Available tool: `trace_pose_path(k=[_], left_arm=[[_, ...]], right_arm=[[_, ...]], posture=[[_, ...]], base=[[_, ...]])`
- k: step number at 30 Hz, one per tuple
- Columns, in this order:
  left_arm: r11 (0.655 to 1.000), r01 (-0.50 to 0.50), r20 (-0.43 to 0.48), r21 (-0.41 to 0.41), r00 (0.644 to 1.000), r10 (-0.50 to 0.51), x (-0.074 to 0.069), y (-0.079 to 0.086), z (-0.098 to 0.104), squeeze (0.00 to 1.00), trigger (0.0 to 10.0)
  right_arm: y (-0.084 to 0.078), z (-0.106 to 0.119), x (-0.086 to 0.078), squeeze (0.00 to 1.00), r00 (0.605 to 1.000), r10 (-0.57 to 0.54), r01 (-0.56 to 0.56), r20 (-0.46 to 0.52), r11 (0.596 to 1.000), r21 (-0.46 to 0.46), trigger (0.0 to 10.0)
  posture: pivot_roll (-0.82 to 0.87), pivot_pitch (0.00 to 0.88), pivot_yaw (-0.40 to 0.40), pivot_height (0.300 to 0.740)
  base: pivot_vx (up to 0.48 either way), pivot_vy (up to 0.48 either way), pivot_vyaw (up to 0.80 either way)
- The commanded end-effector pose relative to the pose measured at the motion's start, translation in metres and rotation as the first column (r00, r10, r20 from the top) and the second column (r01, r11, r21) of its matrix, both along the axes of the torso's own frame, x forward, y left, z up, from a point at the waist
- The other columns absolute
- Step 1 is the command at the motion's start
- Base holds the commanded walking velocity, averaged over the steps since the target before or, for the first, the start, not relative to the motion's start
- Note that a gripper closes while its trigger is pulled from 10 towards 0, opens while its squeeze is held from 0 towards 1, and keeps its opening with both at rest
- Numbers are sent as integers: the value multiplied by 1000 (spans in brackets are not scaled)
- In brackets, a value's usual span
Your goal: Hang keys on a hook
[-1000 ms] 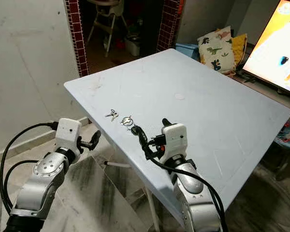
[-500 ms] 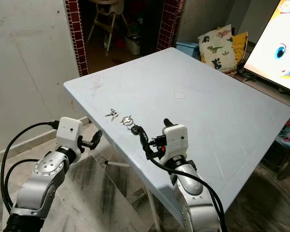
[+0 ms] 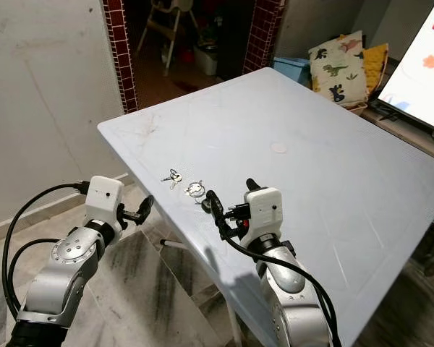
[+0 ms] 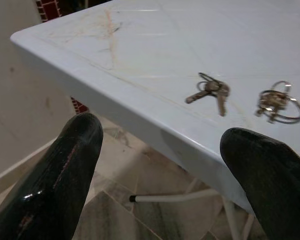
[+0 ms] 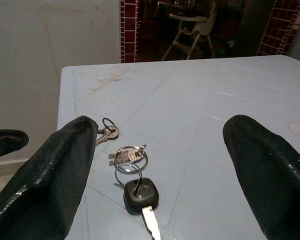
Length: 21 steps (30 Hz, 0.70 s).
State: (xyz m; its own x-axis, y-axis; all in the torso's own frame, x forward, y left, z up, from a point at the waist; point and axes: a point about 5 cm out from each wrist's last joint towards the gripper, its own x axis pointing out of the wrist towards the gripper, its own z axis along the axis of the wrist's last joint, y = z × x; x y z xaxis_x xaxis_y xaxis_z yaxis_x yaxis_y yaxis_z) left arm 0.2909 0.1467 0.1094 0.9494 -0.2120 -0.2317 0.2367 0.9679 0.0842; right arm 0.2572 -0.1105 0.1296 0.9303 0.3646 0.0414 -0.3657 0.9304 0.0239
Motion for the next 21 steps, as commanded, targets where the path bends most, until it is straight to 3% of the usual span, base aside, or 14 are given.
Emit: trace_pose_path(k=[1,16,21], left_arm=[[1000,18,7,-2,1000,-18,0,-5,3,0,10000],[1000,19,3,-5,1000,-19,-1,-5,2,0,10000],[1000,15,14,-14,1000,-15,0,-5,4,0,10000]], right_arm=[[-4,3,-1,0,1000,-14,14,17,1000,-2,10000],[-3,2,-2,0,1000,-13,13,11,1000,-2,10000],[-4,2,-2,0,1000,-10,10,12,1000,-4,10000]], posture=[[89,0,-79,740],[87,0,-75,740],[88,0,-77,740]], base=[[334,0,0],[298,0,0],[0,0,0]])
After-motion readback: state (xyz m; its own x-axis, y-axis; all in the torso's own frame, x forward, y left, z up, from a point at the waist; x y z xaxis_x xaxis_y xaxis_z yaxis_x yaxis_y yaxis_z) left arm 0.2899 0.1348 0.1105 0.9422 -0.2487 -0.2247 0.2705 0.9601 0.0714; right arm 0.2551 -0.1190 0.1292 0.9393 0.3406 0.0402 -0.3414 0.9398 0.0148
